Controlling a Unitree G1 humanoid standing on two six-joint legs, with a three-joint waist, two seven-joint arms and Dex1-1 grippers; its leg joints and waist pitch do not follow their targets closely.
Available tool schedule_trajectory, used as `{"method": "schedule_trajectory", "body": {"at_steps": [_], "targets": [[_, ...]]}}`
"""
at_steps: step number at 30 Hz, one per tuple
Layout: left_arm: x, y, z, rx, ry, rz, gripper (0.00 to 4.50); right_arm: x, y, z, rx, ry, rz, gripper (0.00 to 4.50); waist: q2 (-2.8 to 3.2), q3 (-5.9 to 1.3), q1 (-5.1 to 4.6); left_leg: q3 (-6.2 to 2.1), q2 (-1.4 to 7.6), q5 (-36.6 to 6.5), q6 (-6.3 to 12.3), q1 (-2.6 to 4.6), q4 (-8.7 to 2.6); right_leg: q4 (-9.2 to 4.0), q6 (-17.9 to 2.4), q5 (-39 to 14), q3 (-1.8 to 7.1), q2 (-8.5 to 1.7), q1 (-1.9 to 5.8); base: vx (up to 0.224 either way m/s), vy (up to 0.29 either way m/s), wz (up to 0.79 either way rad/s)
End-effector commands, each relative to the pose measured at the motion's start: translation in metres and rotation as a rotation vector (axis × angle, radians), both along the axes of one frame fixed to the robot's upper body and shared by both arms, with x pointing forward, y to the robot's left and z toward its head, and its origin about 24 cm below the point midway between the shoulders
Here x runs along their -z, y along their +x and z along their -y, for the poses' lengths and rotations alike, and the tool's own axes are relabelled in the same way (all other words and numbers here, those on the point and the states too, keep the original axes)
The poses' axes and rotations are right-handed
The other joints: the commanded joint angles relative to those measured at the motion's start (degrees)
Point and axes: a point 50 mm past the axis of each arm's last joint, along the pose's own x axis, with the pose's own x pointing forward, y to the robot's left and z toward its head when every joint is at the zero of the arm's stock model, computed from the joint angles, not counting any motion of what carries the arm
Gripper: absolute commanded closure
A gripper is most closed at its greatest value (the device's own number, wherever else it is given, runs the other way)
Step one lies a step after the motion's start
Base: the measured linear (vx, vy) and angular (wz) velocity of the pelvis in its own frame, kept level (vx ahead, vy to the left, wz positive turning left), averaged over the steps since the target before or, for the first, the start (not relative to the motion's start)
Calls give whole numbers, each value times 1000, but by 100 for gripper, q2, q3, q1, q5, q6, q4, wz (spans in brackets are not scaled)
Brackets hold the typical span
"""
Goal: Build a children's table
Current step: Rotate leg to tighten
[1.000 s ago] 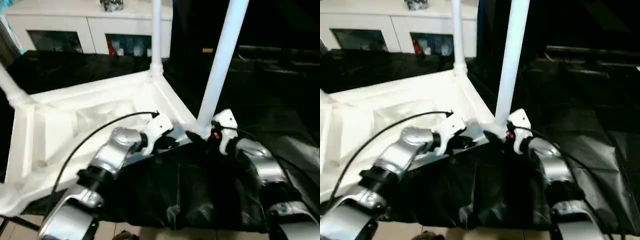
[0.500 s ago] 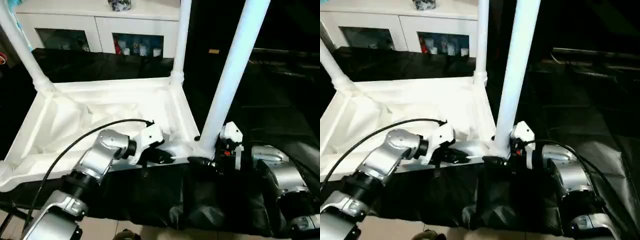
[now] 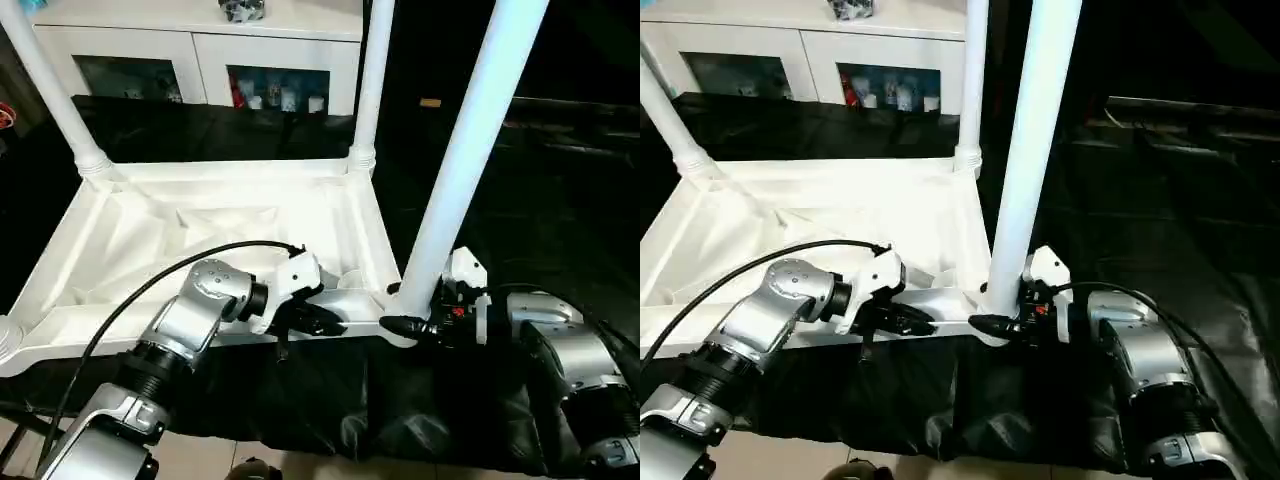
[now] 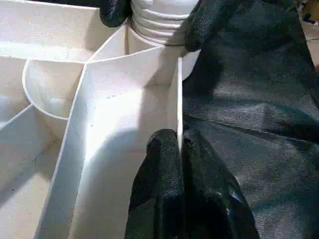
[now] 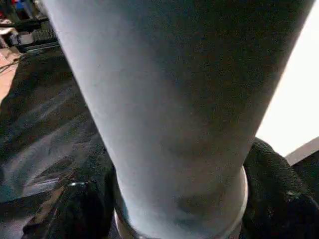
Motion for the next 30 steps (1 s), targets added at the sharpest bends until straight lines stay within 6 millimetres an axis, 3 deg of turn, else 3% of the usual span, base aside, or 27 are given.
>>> {"method": "schedule_trajectory", "body": {"at_steps": [1,7,9,13,15,18,20,25,30], "targets": [[-11,3,22,7,-82,47,450,7,-1,-16,6,24,4,173,-76,-334,-25,-213,445,-1328,226,160,-474,-426,-1418,-1155,174,-377,169,0,0,0],[-9,27,37,-268,-66,97,450,20,30,-26,387,-17,18,176,-75,-319,-146,-237,414,-1658,-93,191,-496,-492,-1274,-1788,176,-388,146,0,0,0],[-9,30,39,-304,-64,101,450,20,33,-28,430,-9,13,176,-76,-333,-144,-236,410,-1552,-23,176,-485,-496,-1212,-1661,186,-389,167,0,0,0],[-10,38,52,-423,-68,132,450,23,45,-38,590,-15,-6,177,-60,-347,-152,-215,396,-1336,50,172,-467,-469,-1319,-1212,177,-366,169,0,0,0],[-11,37,56,-410,-78,137,450,22,46,-44,590,6,5,177,-65,-366,-142,-213,398,-1180,166,152,-452,-431,-1359,-878,170,-364,194,0,0,0],[-10,33,59,-366,-88,134,450,20,48,-49,572,19,31,107,-60,-374,-132,-211,393,-994,301,132,-433,-399,-1407,-568,163,-361,221,0,0,0],[-10,33,58,-348,-88,133,450,18,49,-49,560,33,31,87,-62,-360,-140,-205,395,-1089,336,138,-439,-423,-1433,-709,161,-365,213,0,0,0],[-10,29,51,-286,-87,127,450,13,49,-39,531,7,74,52,-61,-342,-155,-217,413,-1372,220,156,-474,-459,-1357,-1108,169,-363,198,0,0,0],[-10,23,41,-216,-99,113,450,9,41,-29,409,23,90,52,-66,-349,-139,-212,420,-1236,316,144,-459,-434,-1384,-869,172,-367,212,0,0,0]]}}
